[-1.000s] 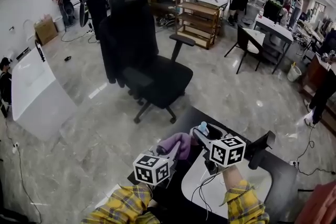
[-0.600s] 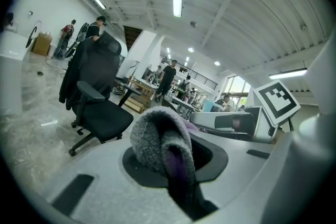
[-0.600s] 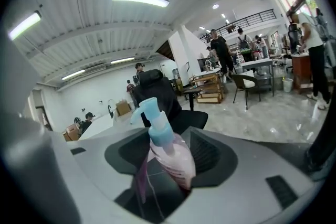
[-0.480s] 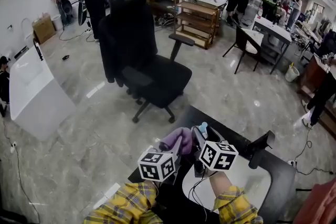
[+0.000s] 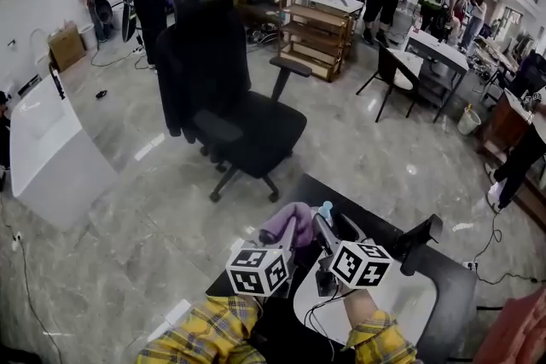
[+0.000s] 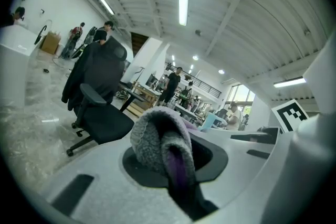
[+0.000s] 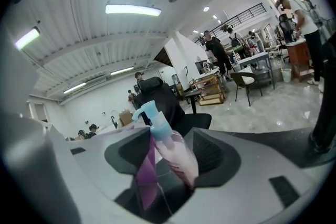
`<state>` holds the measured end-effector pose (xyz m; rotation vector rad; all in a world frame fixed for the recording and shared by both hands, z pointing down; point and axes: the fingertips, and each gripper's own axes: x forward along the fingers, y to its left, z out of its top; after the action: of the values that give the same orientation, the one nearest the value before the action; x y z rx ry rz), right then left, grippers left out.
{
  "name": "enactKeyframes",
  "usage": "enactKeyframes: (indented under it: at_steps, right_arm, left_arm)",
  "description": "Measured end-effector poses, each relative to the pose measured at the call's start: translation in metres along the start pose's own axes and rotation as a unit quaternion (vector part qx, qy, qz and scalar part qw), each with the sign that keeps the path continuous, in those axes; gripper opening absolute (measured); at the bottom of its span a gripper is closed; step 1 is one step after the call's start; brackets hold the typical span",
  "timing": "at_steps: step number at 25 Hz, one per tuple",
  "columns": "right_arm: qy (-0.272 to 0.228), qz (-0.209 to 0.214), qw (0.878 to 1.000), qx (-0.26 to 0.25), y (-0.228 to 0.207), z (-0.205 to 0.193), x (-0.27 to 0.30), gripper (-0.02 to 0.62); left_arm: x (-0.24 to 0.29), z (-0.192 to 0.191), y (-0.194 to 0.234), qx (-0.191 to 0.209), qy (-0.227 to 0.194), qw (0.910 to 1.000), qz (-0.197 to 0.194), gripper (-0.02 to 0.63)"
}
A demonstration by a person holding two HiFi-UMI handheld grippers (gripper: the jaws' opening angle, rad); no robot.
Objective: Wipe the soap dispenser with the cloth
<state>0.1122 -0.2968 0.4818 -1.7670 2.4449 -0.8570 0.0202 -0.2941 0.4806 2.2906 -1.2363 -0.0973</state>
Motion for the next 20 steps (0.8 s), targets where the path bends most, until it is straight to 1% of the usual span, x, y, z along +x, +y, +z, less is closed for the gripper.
enactKeyframes:
  at_steps: [3,6,10,14,20]
  right_arm:
    - [-0.007,0.004,1.0,-0.002,-0.005,-0.001,-0.007,0.23]
    - [-0.014,0.005,1.0,0.003,-0.008,-0.001,-0.011,0.229]
    - [-0.019,-0.002,1.0,0.018,-0.017,-0.003,-0.016,0.229]
    - [-0.02,-0.012,0.999,0.033,-0.026,-0.006,-0.019,0.229]
    - [-0.019,-0.019,0.999,0.035,-0.032,-0.008,-0.022,0.229]
  left_arm:
    - [0.005,0.002,-0.008,0.013,-0.009,0.9998,-0.009,0.058]
    - [0.011,-0.006,-0.01,0.017,-0.003,0.9997,-0.015,0.058]
    - [0.014,-0.02,-0.005,0.016,0.006,0.9998,-0.009,0.057]
    - [0.015,-0.024,-0.001,0.028,0.002,0.9996,-0.003,0.058]
    - [0.014,-0.029,0.003,0.031,-0.004,0.9995,0.01,0.058]
